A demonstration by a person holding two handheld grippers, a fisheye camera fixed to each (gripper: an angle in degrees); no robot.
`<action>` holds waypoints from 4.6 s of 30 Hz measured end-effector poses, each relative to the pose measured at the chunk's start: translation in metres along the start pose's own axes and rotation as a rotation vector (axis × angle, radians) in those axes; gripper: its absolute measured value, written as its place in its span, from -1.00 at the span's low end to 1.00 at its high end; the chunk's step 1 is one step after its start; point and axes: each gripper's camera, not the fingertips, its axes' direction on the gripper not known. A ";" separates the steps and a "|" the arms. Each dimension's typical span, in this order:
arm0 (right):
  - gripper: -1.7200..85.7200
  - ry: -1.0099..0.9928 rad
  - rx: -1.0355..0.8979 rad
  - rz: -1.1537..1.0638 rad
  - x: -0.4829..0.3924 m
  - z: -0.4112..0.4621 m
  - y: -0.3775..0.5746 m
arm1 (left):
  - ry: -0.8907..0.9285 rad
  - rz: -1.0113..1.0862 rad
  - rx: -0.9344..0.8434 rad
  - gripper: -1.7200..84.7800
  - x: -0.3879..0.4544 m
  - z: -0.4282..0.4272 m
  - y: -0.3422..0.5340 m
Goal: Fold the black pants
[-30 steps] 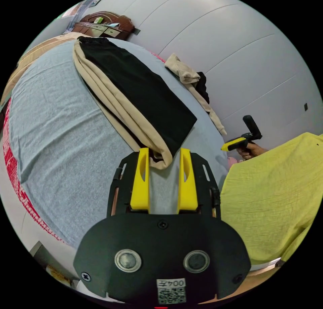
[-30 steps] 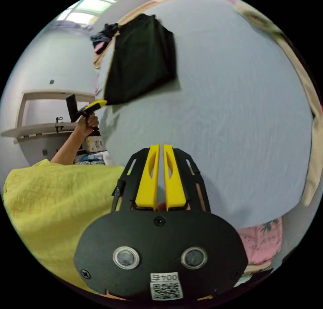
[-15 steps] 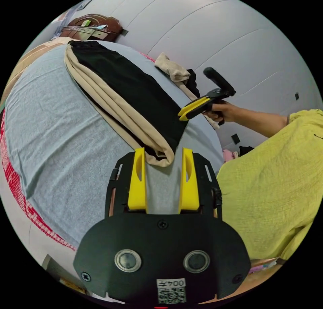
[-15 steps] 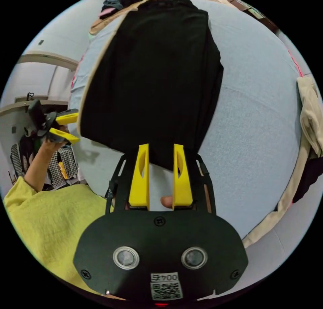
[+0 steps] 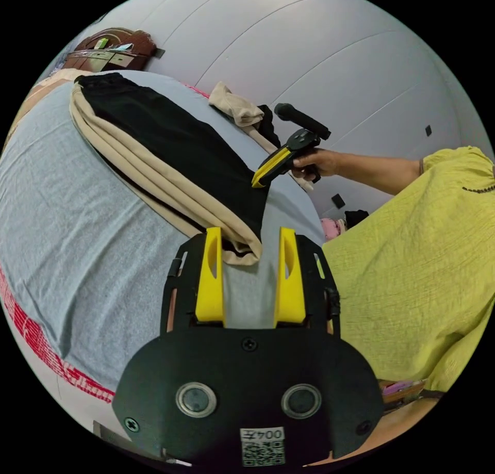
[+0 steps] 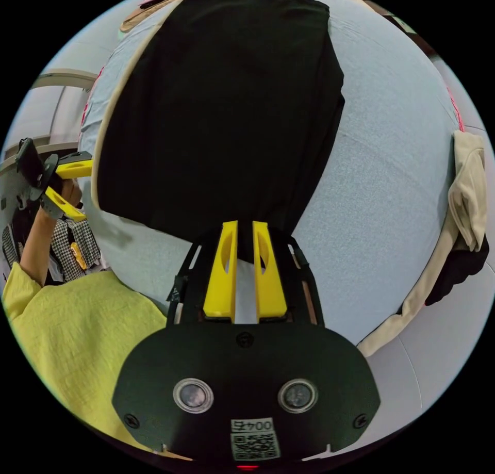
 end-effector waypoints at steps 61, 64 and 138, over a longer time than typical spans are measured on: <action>-0.89 -0.104 0.267 -0.005 0.143 -0.014 0.093 | -0.277 -0.312 -0.073 -0.95 -0.060 0.127 -0.031; -0.87 -0.157 0.354 -0.007 0.161 -0.019 0.130 | -0.238 -0.385 -0.007 -0.95 -0.066 0.122 -0.025; -0.98 -0.011 0.099 0.006 0.068 -0.079 0.067 | -0.528 -0.299 -0.227 -0.96 0.016 0.348 -0.020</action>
